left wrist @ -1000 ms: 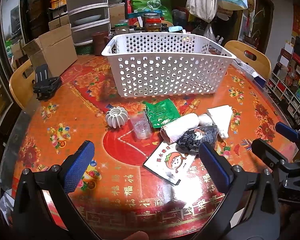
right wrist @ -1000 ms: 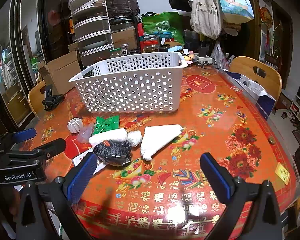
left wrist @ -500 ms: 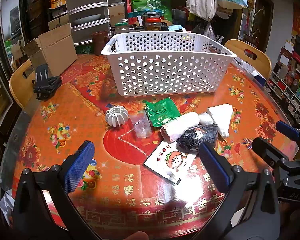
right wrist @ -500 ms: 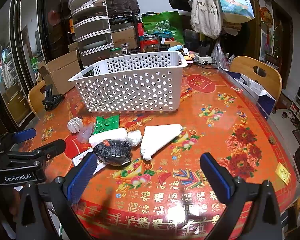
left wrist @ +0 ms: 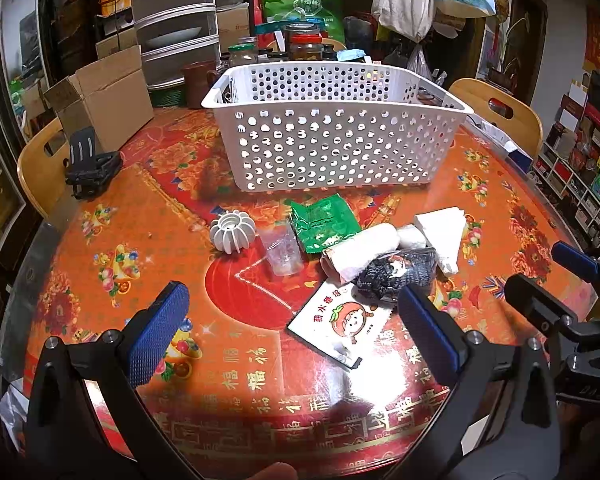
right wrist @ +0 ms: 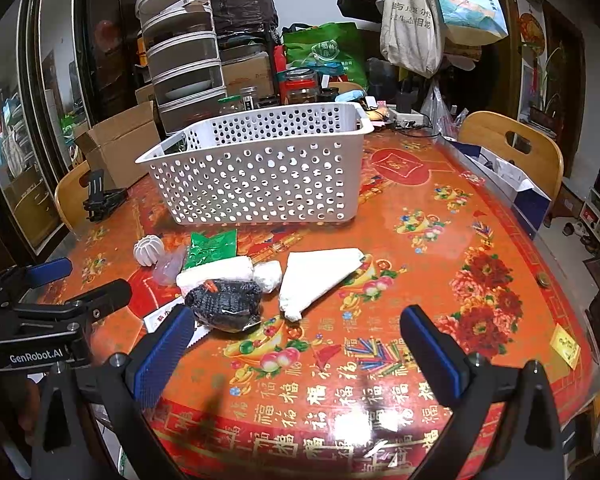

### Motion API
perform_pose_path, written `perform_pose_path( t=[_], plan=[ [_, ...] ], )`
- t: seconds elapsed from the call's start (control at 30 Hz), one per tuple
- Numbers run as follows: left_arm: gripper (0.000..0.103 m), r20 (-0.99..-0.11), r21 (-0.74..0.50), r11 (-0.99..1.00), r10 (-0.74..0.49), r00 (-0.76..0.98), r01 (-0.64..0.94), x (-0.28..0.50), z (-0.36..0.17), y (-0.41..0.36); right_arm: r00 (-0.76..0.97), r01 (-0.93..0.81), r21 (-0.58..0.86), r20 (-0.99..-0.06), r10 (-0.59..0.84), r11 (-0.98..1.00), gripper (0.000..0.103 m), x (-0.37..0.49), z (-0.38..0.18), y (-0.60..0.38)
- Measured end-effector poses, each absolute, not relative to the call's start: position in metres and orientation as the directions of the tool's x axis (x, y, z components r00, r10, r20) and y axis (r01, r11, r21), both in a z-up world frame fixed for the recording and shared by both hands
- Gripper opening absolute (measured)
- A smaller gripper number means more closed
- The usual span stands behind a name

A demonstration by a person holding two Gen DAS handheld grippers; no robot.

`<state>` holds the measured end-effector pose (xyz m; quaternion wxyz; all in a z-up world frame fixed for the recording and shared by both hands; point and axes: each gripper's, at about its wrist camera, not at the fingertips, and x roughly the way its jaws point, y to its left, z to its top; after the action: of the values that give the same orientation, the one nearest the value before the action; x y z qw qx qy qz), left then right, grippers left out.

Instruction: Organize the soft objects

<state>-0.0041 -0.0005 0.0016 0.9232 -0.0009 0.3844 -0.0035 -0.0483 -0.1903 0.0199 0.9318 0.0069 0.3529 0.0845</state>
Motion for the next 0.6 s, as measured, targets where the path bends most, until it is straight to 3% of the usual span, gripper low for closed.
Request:
perform_pose_path(
  t=[0.6],
  plan=[
    [0.103, -0.714, -0.004, 1.0, -0.006, 0.7, 0.005, -0.0045, -0.0011, 0.0007, 0.734, -0.154, 0.075, -0.658, 0.165, 0.985, 0.102, -0.048, 0.0188, -0.1902]
  ],
)
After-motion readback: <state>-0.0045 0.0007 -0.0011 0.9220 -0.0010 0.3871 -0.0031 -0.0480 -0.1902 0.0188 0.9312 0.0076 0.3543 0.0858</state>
